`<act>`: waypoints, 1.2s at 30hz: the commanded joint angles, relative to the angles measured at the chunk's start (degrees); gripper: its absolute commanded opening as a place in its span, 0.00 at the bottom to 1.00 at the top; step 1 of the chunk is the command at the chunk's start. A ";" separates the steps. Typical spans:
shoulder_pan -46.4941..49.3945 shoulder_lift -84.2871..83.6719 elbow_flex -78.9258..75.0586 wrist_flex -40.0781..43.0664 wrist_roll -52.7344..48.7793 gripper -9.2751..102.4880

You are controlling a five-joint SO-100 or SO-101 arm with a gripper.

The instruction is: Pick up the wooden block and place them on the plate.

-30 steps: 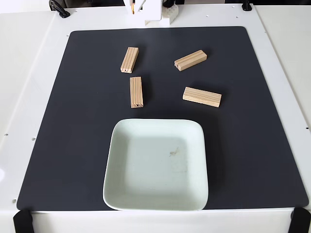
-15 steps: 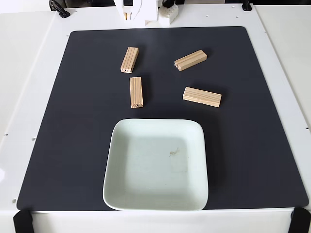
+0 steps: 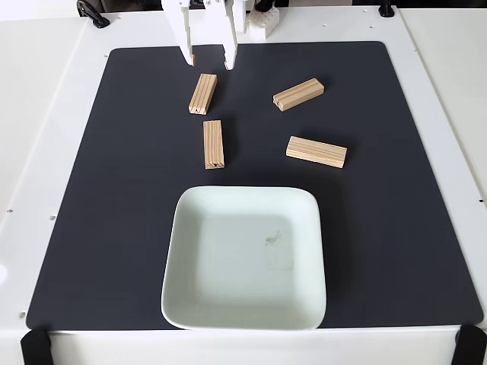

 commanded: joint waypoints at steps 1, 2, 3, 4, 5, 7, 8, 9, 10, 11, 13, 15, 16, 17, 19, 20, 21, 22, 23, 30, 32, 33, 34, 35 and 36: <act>0.35 0.44 2.02 -0.97 -2.72 0.31; 1.14 0.44 2.81 -0.97 -3.69 0.31; 1.67 0.44 3.52 -0.97 -4.75 0.31; 2.20 0.44 4.13 -0.97 -5.54 0.31; 2.46 0.35 4.75 -1.05 -6.15 0.30; 2.46 0.35 5.19 -1.05 -6.15 0.30; 2.37 0.35 5.19 -1.05 -6.06 0.30; 2.20 0.35 5.19 -1.05 -5.98 0.30; 2.02 0.35 5.19 -1.14 -5.98 0.30; 2.02 0.35 5.19 -1.49 -5.98 0.30; 2.29 0.26 5.54 -3.78 -5.80 0.31; 2.46 0.26 6.86 -7.03 -5.80 0.31; 2.55 0.26 7.65 -8.70 -5.80 0.31; 2.55 0.26 8.35 -10.20 -5.80 0.31; 3.08 0.26 9.23 -12.04 -5.80 0.31; 3.16 0.18 9.58 -12.39 -5.80 0.31; 3.25 0.09 9.67 -12.39 -5.80 0.31; 3.34 -0.53 9.67 -12.39 -5.80 0.30; 3.34 -1.67 9.49 -12.39 -5.80 0.30; 3.34 -9.23 7.47 -15.12 -4.83 0.30; 3.16 -10.20 7.47 -17.14 -3.78 0.30; 3.08 -10.72 7.47 -17.67 -3.78 0.30; 3.08 -11.07 7.47 -17.67 -3.78 0.30; 3.08 -11.25 7.47 -17.67 -3.78 0.30; 3.08 -11.34 7.47 -17.75 -3.78 0.30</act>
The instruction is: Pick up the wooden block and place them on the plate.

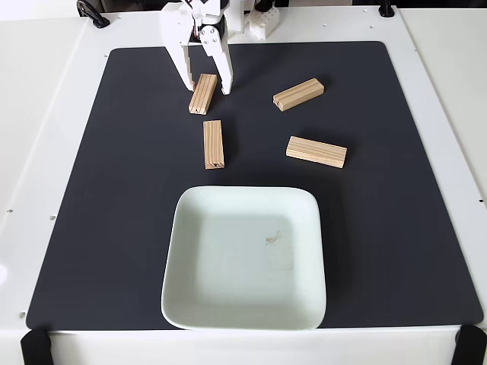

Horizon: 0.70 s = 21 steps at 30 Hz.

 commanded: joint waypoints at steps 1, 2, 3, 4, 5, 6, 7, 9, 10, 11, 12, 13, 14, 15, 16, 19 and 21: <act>-0.35 -0.09 -2.02 -0.88 0.44 0.30; -0.44 -0.09 -2.02 -1.32 0.44 0.30; -0.44 -0.18 -2.02 -1.93 0.44 0.30; -0.53 -0.18 -2.02 -2.20 0.44 0.30; -0.53 -0.18 -2.02 -2.29 0.44 0.30; -0.62 -0.26 -2.02 -2.29 0.44 0.30; -0.62 -0.35 -2.02 -2.29 0.44 0.30; -0.70 -1.14 -2.02 -2.29 0.44 0.30; -0.70 -1.49 -2.02 -2.29 0.44 0.30; -0.70 -1.76 -2.20 -2.29 0.44 0.30; -0.70 -2.11 -2.55 -2.29 0.44 0.30; -0.70 -2.46 -2.81 -2.29 0.44 0.30; -0.70 -2.81 -2.90 -2.29 0.44 0.30; -0.70 -3.16 -2.99 -2.29 0.44 0.30; -0.70 -3.52 -2.99 -2.29 0.44 0.30; -0.62 -4.04 -2.99 -2.29 0.44 0.30; -0.62 -4.13 -2.99 -2.29 0.44 0.30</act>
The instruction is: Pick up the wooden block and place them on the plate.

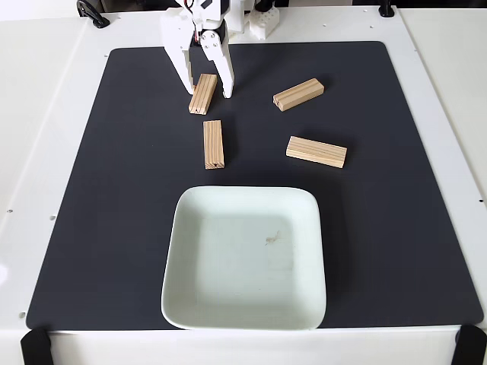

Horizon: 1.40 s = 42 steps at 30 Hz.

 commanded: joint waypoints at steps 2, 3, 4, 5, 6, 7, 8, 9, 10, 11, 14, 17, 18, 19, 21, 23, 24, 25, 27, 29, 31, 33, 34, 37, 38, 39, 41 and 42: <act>0.00 -0.09 -1.93 -0.53 0.35 0.30; 0.00 -0.18 -1.93 -0.53 0.35 0.30; 0.00 -0.35 -1.93 -0.53 0.35 0.30; 0.00 -0.70 -1.93 -0.53 0.35 0.30; 0.09 -0.97 -2.02 -0.53 0.35 0.30; 0.18 -1.32 -2.37 -0.53 0.35 0.30; 0.18 -1.76 -2.81 -0.53 0.35 0.30; 0.18 -2.29 -2.99 -0.53 0.35 0.30; 0.26 -2.90 -3.43 -0.53 0.35 0.30; 0.35 -3.43 -3.69 -0.53 0.35 0.30; 0.53 -4.66 -4.31 -0.53 0.35 0.30; 0.53 -5.19 -4.66 -0.53 0.35 0.30; 0.53 -5.36 -4.66 -0.53 0.35 0.30; 0.53 -5.62 -4.66 -0.53 0.35 0.30; 0.62 -6.15 -4.66 -0.53 0.35 0.30; 0.62 -6.59 -4.66 -0.53 0.35 0.30; 0.62 -6.77 -4.66 -0.53 0.35 0.28; 0.62 -6.77 -4.57 -0.53 0.35 0.26; 0.62 -6.77 -4.22 -0.53 0.35 0.15; 0.62 -6.77 -3.78 -0.53 0.35 0.07; 0.62 -6.77 -3.69 -0.53 0.35 0.10; 0.62 -6.77 -3.69 -0.53 0.35 0.08; 0.62 -6.77 -3.69 -0.53 0.35 0.08; 0.62 -6.24 -4.04 0.18 0.35 0.08; 0.62 -5.89 -4.22 0.26 0.35 0.08; 0.62 -5.71 -4.66 0.35 0.44 0.08; 0.09 -4.48 -7.03 0.62 2.99 0.08; -0.35 -2.99 -8.96 2.20 5.45 0.08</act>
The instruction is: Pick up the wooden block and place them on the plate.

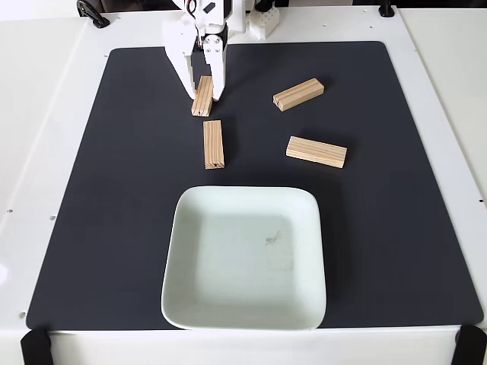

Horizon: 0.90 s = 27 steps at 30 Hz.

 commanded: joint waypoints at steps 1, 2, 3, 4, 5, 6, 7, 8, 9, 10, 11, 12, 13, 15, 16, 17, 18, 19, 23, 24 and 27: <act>-1.23 4.66 -6.86 4.22 6.06 0.08; -2.64 6.24 -9.76 7.03 8.26 0.08; -3.96 7.38 -13.10 10.11 10.28 0.08; -5.36 8.53 -16.70 13.01 12.74 0.08; -7.03 8.88 -20.21 15.73 16.00 0.08; -8.70 8.79 -23.91 17.93 19.60 0.08; -10.28 8.44 -27.77 19.60 23.38 0.08; -11.69 7.91 -31.38 20.39 27.51 0.08; -13.18 7.03 -34.63 20.30 32.08 0.08; -14.59 5.89 -37.79 19.86 36.83 0.08; -15.73 4.31 -40.78 18.90 41.31 0.08; -16.61 2.55 -43.51 17.84 45.62 0.08; -17.58 0.70 -46.14 16.79 49.66 0.08; -19.51 -2.99 -50.89 14.41 57.22 0.08; -20.39 -4.92 -52.73 12.92 60.64 0.08; -21.27 -7.03 -54.14 11.34 63.90 0.08; -22.15 -9.23 -55.37 9.84 67.32 0.08; -22.76 -11.43 -56.60 8.35 70.93 0.08; -22.85 -20.83 -61.44 0.00 80.33 0.08; -22.76 -23.20 -62.75 -2.02 81.30 0.08; -22.50 -30.59 -66.27 -6.86 82.79 0.08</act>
